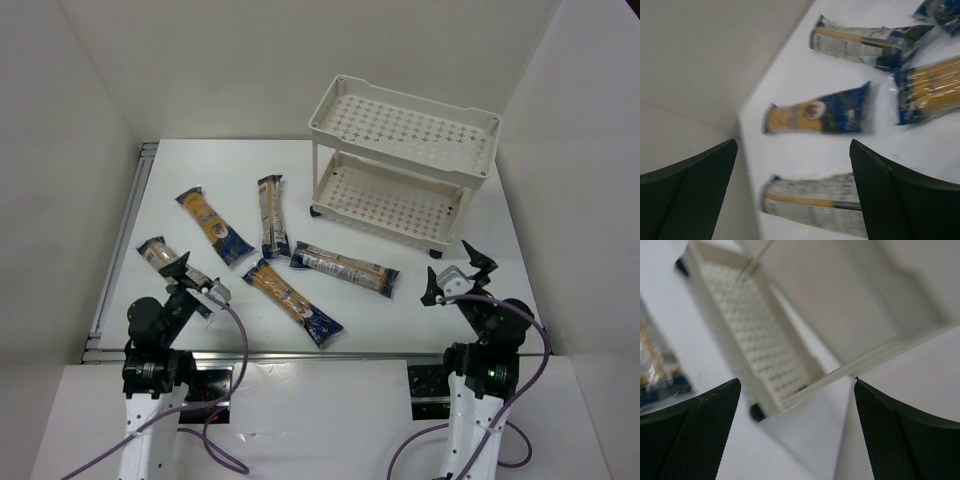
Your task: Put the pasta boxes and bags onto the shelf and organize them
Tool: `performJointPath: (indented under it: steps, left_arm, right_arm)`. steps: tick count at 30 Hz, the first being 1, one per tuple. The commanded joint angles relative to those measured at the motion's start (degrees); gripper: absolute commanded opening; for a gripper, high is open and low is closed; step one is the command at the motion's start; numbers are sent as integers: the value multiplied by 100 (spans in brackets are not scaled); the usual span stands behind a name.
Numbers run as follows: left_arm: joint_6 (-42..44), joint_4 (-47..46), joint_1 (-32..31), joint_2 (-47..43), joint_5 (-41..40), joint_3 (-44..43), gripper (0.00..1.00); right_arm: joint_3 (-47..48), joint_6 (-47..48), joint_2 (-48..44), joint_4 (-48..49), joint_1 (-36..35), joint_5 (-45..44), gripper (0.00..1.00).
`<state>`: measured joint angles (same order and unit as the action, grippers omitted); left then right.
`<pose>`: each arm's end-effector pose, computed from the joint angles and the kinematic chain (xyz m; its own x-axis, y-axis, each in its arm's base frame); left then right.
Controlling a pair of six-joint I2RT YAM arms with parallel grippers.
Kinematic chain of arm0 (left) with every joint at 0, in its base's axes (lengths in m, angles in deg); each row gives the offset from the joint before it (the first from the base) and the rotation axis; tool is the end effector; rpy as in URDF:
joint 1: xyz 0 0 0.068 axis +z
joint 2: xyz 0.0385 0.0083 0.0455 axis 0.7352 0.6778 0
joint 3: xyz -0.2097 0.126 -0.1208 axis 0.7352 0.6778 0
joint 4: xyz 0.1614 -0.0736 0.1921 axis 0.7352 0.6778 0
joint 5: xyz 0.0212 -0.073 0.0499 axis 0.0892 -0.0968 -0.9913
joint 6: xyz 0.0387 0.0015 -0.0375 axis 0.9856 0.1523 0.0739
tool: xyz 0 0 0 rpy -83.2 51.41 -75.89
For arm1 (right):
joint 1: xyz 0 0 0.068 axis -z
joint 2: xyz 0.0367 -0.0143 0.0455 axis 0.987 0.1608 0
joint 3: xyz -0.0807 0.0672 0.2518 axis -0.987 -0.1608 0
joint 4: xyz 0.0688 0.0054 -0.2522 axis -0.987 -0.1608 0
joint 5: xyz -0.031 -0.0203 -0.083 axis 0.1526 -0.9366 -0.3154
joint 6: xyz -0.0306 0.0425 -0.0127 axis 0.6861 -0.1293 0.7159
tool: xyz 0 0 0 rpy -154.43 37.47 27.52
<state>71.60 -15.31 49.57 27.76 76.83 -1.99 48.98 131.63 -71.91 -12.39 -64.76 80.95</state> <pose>0.0943 -0.0090 0.2125 0.1647 0.6007 -0.7824 0.2792 0.7323 0.6211 0.0744 0.0024 0.2509 0.2841 -0.6372 -0.7165 -0.2898 0.6552 -0.6976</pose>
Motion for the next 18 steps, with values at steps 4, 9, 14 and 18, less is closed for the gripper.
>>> performJointPath:
  steps: [4,9,14,18]
  left_arm:
    - [2135,-372,22,-141,-308,-1354,100]
    - [442,135,22,533,-2293,-2909,100]
    - [-1441,1768,22,2423,-3887,-4176,100]
    - [-2514,2490,241,2944,-3617,-4406,100]
  right_arm:
    - [1514,-841,71,988,-34,-496,99]
    - [3938,-611,1553,-918,35,296,99]
    - [7614,-1653,4897,-2105,36,225,99]
    - [9310,-2473,6170,-2230,36,551,99]
